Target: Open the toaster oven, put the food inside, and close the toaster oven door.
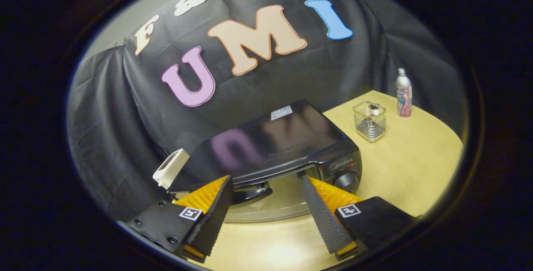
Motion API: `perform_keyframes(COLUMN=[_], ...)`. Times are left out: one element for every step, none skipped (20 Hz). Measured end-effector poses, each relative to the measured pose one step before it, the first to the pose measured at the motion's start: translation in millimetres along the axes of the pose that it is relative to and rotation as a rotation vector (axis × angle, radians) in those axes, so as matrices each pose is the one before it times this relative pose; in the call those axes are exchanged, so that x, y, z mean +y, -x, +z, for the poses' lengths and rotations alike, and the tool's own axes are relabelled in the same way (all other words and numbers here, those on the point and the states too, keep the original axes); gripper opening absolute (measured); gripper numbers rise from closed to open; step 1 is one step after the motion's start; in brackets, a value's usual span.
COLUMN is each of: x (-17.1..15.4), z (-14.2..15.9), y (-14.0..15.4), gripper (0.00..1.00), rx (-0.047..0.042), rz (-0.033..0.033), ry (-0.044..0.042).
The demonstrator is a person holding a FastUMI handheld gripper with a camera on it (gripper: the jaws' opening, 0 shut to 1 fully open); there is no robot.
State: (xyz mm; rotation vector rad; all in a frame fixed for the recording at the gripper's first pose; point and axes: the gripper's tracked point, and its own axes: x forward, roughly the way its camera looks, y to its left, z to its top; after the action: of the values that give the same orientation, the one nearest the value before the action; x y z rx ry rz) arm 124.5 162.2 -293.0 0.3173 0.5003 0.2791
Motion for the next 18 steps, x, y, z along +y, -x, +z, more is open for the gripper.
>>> perform_keyframes(x=[1.11,0.00,0.11,0.60,-1.09,3.61,4.47,4.44,2.63,4.23,4.90,1.70,1.00,0.56,-0.71,-1.63,-2.61,-4.47], z=[3.28,2.25,0.75,3.67,7.01,8.15,9.08,12.13,12.41,16.21,15.29,15.76,13.93,14.44,12.41,14.32,13.58,12.72], y=[2.26,-0.08,2.19,4.33,5.92,8.12,7.34,8.38,8.46,12.30,10.59,9.88,9.63,9.52,8.94,9.44,9.40,7.52], gripper=[1.00,1.00,1.00,1.00,0.99,0.98,0.97,0.96,0.96,0.96,0.96,0.96,0.96,0.96,0.96,0.96,0.96,0.96], rx=[-0.00938,0.00102,0.00314,0.00205,-0.00839,-0.01055,-0.01507,-0.02017,-0.02199,-0.02796,-0.02952,-0.02530,-0.02332,-0.02221,-0.01947,-0.02375,-0.02506,-0.01846], rz=[-0.00034,-0.00356,-0.00620,-0.00852,-0.00860,0.00236,0.00420,-0.00040,0.00123,0.00024,-0.00160,-0.00037,-0.00086,-0.00249,-0.00248,-0.00707,-0.00823,-0.01436], ry=[0.00740,0.01303,0.03135,0.04289,0.04660,0.03803,0.03250,0.03109,0.02911,0.02284,0.01274,0.00533,0.00444,0.00738,0.01105,0.00982,0.00644,0.00140])
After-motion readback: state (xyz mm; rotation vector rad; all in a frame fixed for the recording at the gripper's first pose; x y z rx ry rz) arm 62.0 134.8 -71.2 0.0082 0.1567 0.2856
